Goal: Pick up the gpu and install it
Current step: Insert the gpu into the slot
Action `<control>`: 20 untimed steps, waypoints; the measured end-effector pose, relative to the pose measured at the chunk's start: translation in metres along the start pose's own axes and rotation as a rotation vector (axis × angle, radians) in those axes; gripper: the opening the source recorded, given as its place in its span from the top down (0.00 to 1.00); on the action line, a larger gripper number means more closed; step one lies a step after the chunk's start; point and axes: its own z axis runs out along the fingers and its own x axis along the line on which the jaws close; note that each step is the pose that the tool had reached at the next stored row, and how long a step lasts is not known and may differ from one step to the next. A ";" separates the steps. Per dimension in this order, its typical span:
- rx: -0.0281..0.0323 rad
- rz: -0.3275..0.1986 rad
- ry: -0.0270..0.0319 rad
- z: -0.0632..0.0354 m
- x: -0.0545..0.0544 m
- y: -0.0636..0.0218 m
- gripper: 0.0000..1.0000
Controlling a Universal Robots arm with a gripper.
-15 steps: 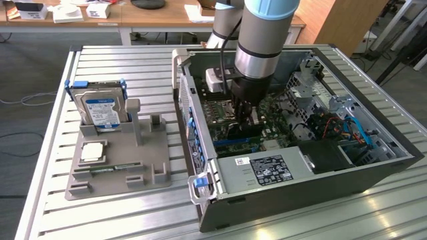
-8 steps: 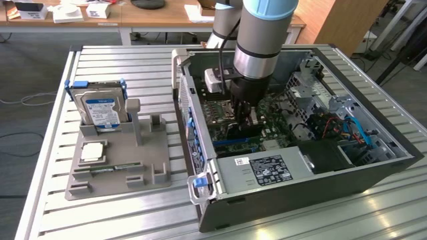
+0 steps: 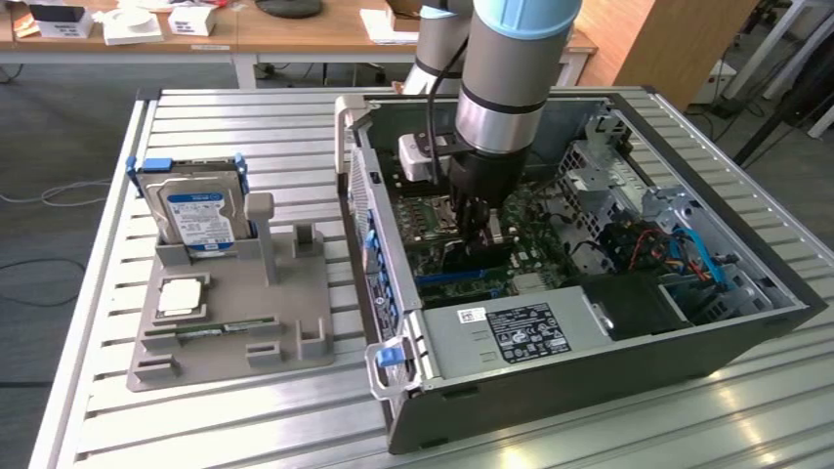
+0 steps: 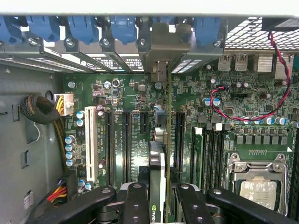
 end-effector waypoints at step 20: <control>0.0002 -0.009 -0.0004 0.0003 0.000 -0.0062 0.73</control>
